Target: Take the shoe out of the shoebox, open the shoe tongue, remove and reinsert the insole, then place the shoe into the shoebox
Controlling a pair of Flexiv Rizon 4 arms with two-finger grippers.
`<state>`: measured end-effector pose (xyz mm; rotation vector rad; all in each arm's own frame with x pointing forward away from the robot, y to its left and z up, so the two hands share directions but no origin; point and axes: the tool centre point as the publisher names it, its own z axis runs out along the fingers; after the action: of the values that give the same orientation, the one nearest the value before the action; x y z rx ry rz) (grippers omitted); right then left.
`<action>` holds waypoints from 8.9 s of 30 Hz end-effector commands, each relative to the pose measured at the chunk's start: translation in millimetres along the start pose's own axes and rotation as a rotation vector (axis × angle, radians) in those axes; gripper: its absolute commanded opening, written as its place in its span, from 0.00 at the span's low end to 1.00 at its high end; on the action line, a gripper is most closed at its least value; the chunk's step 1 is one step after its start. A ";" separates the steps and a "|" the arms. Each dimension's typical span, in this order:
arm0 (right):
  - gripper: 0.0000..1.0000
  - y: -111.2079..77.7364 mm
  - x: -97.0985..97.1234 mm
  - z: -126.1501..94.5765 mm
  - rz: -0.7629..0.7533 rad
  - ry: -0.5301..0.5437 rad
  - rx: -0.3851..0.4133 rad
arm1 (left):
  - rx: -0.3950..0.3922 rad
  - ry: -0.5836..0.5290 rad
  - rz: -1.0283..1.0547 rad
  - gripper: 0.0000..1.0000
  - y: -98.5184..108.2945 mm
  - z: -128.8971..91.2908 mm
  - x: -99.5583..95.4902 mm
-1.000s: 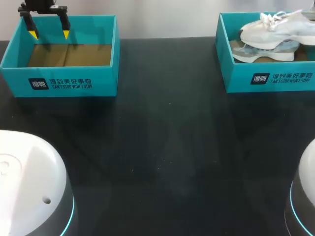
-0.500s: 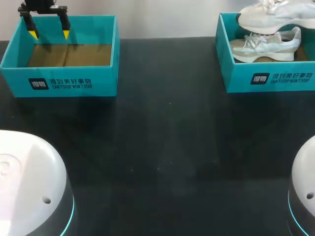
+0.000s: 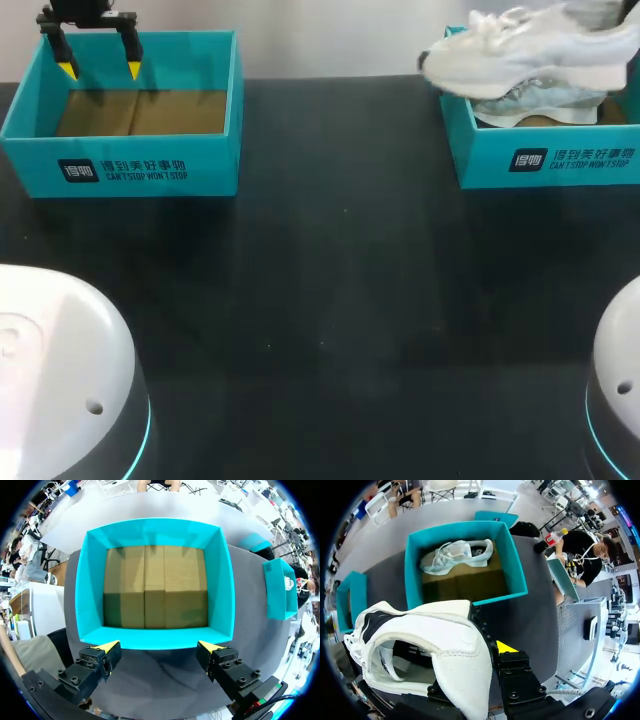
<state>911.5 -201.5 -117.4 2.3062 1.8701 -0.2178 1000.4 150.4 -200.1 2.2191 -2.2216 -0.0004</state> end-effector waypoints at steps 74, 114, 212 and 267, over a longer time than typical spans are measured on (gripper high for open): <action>0.00 -339.3 253.1 71.7 0.099 -0.087 0.013 | 0.000 0.000 0.000 1.00 0.2 -0.2 0.3; 0.00 -349.5 338.3 175.8 0.003 -0.002 0.046 | 0.000 0.000 0.000 1.00 0.2 -0.2 0.3; 1.00 -291.0 189.9 72.6 -0.703 1.066 -0.426 | 0.000 0.000 0.000 1.00 0.2 -0.2 0.3; 1.00 -304.6 194.7 136.7 -1.178 1.082 -0.993 | 0.000 0.000 0.000 1.00 0.2 -0.2 0.3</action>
<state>642.7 8.5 -304.3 0.5038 2.4626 1.6591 1000.5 150.4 -200.0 2.2190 -2.2217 -0.0005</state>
